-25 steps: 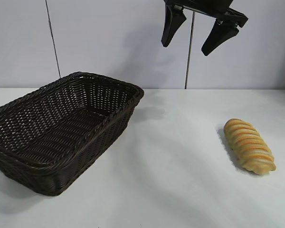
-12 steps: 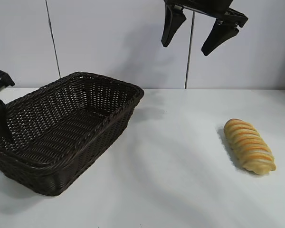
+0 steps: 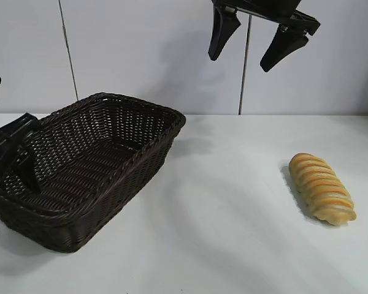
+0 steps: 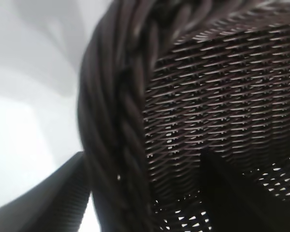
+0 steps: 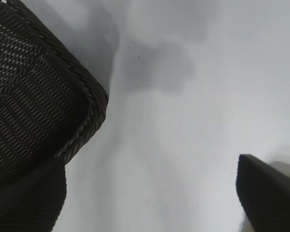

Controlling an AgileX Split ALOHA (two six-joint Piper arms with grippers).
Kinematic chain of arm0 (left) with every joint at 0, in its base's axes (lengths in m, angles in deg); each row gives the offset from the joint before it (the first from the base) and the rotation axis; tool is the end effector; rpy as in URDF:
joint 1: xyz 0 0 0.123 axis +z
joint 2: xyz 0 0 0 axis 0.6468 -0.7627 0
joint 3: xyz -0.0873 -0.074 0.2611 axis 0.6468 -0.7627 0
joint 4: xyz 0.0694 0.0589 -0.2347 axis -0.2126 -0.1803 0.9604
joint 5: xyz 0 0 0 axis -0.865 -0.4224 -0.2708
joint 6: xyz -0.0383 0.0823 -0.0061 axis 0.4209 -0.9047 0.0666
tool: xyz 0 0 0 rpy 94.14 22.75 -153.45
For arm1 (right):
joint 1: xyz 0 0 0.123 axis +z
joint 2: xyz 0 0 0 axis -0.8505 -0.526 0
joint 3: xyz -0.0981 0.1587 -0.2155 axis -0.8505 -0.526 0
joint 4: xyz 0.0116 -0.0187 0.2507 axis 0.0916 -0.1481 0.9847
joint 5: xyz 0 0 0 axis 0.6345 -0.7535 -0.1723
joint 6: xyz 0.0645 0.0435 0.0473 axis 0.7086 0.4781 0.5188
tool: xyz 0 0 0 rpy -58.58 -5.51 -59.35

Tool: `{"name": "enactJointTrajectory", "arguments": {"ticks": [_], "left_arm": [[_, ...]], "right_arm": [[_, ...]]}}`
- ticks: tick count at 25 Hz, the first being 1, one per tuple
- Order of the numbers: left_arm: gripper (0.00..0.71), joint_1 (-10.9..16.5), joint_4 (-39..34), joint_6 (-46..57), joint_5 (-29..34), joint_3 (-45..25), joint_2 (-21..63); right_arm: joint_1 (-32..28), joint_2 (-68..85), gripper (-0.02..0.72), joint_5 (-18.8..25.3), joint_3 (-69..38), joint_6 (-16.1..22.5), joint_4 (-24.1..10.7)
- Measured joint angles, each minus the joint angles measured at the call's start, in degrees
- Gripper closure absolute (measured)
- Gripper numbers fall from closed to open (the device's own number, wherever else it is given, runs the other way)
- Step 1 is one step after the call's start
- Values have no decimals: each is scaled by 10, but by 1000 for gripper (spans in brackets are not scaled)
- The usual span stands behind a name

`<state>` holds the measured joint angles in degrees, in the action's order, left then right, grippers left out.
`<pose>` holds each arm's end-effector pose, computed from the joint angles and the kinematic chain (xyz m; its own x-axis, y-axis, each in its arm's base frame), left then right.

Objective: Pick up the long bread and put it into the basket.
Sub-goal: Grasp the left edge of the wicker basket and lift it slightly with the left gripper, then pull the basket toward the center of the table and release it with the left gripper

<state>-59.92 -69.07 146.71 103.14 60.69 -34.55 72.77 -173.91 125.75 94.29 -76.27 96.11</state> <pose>0.2550 -0.0952 0.1477 -0.6236 -0.7774 -0.0825 -0.7093 0.6070 -0.3584 0.4310 0.1329 0.3002 -0.8867 -0.2017 -0.4160 -0.3121 0.9250 0.2168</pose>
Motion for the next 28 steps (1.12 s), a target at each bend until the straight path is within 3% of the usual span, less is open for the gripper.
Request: {"name": "enactJointTrajectory", "arguments": {"ticks": [2, 9, 20, 23, 28], "left_arm": [[611, 0, 1, 6, 0, 0, 0], [611, 0, 2, 4, 20, 10, 5], [611, 4, 27, -91, 124, 86, 41], [611, 20, 76, -155, 128, 89, 41], [611, 72, 168, -304, 154, 89, 41]], "right_arm": [[0, 0, 20, 0, 0, 0, 0], [0, 0, 20, 0, 0, 0, 0], [0, 0, 20, 0, 0, 0, 0], [0, 0, 20, 0, 0, 0, 0], [0, 0, 20, 0, 0, 0, 0]]}}
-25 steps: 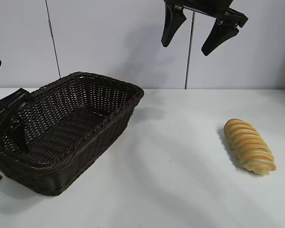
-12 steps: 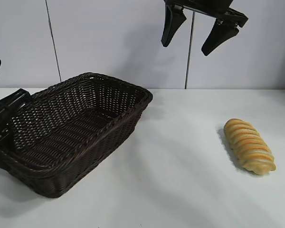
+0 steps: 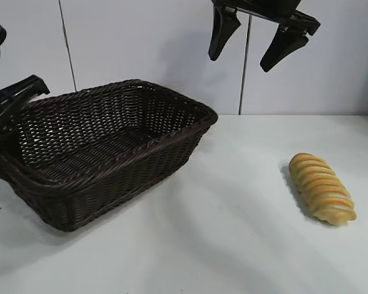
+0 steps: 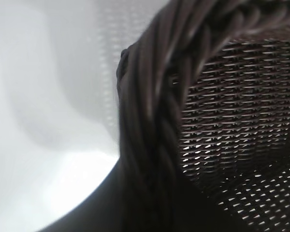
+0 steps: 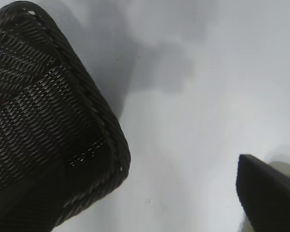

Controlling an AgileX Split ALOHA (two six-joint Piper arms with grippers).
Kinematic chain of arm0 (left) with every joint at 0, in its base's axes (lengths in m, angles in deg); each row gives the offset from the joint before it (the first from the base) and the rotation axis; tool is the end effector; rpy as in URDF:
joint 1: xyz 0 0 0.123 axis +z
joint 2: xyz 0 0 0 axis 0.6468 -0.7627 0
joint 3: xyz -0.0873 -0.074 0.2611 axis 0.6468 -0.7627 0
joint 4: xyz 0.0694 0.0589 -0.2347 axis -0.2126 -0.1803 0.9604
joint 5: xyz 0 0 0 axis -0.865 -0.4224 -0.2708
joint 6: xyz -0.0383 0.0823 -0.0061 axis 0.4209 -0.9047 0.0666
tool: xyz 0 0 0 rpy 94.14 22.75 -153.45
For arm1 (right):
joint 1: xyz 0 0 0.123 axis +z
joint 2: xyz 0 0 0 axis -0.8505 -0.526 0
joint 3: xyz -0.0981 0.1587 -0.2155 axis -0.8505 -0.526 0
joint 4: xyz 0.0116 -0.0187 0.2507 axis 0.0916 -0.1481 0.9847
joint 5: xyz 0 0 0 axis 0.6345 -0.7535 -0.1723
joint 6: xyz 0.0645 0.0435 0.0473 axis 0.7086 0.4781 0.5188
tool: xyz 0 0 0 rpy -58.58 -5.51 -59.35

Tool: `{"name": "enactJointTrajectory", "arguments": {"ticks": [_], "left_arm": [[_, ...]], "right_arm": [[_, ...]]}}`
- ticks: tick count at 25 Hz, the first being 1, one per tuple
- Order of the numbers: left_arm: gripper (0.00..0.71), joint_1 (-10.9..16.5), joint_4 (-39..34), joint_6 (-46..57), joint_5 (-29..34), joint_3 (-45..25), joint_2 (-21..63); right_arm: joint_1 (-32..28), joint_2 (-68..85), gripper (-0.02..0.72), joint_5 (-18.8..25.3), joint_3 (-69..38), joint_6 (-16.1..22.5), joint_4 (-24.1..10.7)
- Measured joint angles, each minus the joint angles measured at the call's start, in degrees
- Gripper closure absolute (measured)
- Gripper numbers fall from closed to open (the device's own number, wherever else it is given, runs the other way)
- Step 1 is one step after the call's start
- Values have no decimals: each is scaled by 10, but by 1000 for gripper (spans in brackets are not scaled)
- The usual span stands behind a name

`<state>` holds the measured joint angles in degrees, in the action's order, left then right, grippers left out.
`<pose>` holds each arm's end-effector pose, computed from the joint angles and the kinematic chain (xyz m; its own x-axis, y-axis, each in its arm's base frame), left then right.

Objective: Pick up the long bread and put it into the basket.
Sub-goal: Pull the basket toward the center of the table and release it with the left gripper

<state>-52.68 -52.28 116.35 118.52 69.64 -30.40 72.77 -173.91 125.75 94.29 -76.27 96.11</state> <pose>0.2733 -0.0824 0.1997 -0.7811 -0.6231 -0.0397 -0.5505 0.7173 -0.4272 0.4310 0.1329 0.3002 -0.8867 -0.2017 -0.4160 -0.3121 0.9250 0.2168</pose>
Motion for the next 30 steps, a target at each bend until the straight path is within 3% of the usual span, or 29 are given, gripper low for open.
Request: {"name": "enactJointTrajectory", "arguments": {"ticks": [5, 8, 12, 21, 25, 30], "left_arm": [[611, 54, 43, -114, 29, 0, 0], [611, 68, 43, -152, 42, 2, 0], [611, 68, 41, -214, 93, 51, -32], [611, 65, 37, -354, 230, 251, -165], [611, 54, 36, -383, 253, 314, -209], [611, 53, 45, -413, 255, 330, -253]], "right_arm": [[0, 0, 20, 0, 0, 0, 0], [0, 0, 20, 0, 0, 0, 0], [0, 0, 20, 0, 0, 0, 0], [0, 0, 20, 1, 0, 0, 0], [0, 0, 20, 1, 0, 0, 0], [0, 0, 20, 1, 0, 0, 0]]}}
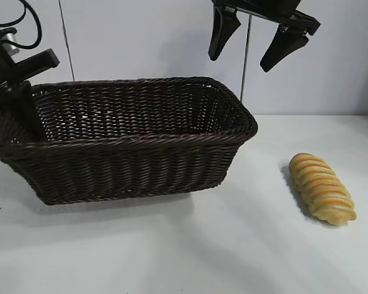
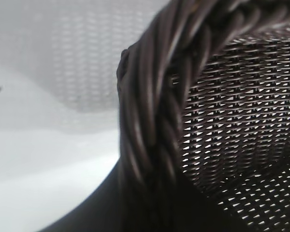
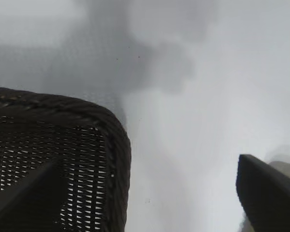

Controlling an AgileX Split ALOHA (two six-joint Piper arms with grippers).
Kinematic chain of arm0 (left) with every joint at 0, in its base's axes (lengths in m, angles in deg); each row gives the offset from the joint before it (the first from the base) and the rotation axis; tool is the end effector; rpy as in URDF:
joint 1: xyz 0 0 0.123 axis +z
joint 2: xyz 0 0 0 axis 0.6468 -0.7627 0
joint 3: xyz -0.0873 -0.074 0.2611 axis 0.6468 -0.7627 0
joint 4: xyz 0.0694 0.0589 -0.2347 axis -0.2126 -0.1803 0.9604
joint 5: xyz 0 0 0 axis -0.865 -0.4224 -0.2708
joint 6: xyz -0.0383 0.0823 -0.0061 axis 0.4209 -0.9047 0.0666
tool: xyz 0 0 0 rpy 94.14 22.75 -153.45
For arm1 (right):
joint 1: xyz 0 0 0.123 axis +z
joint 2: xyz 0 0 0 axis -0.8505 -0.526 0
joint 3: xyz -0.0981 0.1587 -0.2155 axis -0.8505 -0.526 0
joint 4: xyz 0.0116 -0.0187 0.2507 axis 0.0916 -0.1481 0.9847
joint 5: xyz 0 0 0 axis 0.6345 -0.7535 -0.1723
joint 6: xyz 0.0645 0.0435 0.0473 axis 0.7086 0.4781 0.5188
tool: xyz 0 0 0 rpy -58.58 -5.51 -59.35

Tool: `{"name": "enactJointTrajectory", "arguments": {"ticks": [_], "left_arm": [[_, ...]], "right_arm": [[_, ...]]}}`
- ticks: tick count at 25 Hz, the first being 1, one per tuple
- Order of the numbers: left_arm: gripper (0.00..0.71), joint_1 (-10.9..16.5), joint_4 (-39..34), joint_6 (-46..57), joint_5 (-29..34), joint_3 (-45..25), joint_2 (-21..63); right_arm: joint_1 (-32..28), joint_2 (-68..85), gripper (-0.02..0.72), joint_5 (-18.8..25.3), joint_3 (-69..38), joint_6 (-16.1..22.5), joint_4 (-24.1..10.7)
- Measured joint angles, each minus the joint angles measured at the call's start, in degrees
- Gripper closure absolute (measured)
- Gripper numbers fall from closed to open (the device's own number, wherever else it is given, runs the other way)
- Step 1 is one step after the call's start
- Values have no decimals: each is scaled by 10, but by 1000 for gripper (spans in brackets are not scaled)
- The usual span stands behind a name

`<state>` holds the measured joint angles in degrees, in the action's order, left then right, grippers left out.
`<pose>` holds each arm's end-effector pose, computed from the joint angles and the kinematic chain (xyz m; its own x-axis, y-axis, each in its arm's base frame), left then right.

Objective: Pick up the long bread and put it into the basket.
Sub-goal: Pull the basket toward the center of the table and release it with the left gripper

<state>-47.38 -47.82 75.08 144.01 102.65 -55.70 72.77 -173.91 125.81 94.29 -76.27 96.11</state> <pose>0.3834 -0.0861 0.1887 -0.9993 0.0215 -0.0290 0.0318 0.9046 -0.4251 0.4309 0.1329 0.3001 -0.8871 -0.2021 -0.4151 -0.3122 0.9249 0.2169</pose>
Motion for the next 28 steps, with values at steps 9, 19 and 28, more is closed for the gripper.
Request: {"name": "enactJointTrajectory", "arguments": {"ticks": [9, 19, 28], "left_arm": [[611, 0, 1, -29, -21, 0, -42], [611, 0, 7, -45, -48, 0, -53], [349, 0, 19, -47, -45, 0, -54]], "right_arm": [[0, 0, 20, 0, 0, 0, 0], [0, 0, 20, 0, 0, 0, 0], [0, 0, 20, 0, 0, 0, 0]]}}
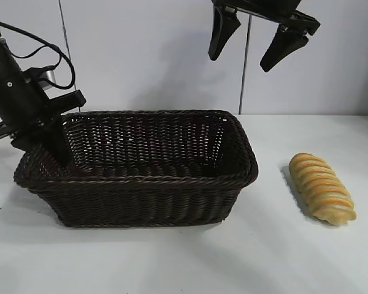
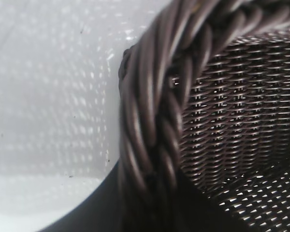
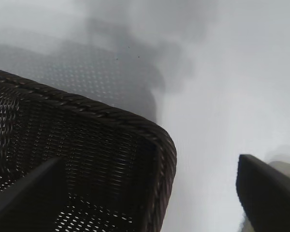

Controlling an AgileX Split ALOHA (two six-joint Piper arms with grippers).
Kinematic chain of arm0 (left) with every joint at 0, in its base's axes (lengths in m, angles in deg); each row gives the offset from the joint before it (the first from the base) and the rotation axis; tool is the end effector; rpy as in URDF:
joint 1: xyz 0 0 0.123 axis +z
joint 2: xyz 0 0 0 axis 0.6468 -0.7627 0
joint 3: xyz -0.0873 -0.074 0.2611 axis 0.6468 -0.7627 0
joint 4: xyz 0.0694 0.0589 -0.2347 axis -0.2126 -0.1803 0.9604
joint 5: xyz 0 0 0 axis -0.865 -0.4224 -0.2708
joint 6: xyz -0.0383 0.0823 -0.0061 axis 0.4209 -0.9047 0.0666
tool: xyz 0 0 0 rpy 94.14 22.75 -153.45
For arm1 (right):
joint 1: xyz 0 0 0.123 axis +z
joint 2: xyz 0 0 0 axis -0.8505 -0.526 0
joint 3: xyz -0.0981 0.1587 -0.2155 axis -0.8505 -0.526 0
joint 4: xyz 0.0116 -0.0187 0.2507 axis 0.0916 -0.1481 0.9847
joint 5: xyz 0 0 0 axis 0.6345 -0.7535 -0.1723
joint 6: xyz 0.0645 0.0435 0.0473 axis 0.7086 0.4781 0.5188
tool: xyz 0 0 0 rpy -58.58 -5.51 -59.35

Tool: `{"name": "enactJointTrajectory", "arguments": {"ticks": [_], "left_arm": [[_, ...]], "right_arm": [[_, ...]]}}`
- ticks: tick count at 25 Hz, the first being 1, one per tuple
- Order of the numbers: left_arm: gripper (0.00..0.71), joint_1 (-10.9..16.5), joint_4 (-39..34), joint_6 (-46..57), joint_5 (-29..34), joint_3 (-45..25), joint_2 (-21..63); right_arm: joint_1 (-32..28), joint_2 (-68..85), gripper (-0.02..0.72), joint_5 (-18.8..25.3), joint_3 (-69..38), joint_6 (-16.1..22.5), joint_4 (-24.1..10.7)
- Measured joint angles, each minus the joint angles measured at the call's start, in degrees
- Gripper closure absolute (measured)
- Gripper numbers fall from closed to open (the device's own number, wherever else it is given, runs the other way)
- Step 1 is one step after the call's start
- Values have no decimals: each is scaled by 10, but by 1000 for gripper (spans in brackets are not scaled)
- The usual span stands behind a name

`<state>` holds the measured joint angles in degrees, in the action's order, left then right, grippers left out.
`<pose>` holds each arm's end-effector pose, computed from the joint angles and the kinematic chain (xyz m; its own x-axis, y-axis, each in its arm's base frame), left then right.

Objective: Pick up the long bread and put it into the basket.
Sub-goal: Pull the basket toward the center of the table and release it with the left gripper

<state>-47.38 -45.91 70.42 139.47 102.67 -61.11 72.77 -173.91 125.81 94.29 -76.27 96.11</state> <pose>0.3954 -0.0881 0.1520 -0.9983 0.0445 -0.0380 0.0565 0.9013 -0.4295 0.4309 0.1329 0.3001 -0.8871 -0.2021 -0.4151 -0.3122 0.9249 0.2169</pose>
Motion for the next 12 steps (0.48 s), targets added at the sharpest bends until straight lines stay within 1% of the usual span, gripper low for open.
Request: {"name": "enactJointTrajectory", "arguments": {"ticks": [1, 2, 4, 7, 12], "left_arm": [[284, 0, 0, 0, 2, 0, 0], [237, 0, 0, 0, 7, 0, 0], [192, 0, 0, -1, 18, 0, 1], [168, 0, 0, -4, 25, 0, 7], [163, 0, -16, -5, 30, 0, 38]], "right_arm": [[0, 0, 20, 0, 0, 0, 0], [0, 0, 20, 0, 0, 0, 0], [0, 0, 20, 0, 0, 0, 0], [0, 0, 20, 0, 0, 0, 0], [0, 0, 20, 0, 0, 0, 0]]}}
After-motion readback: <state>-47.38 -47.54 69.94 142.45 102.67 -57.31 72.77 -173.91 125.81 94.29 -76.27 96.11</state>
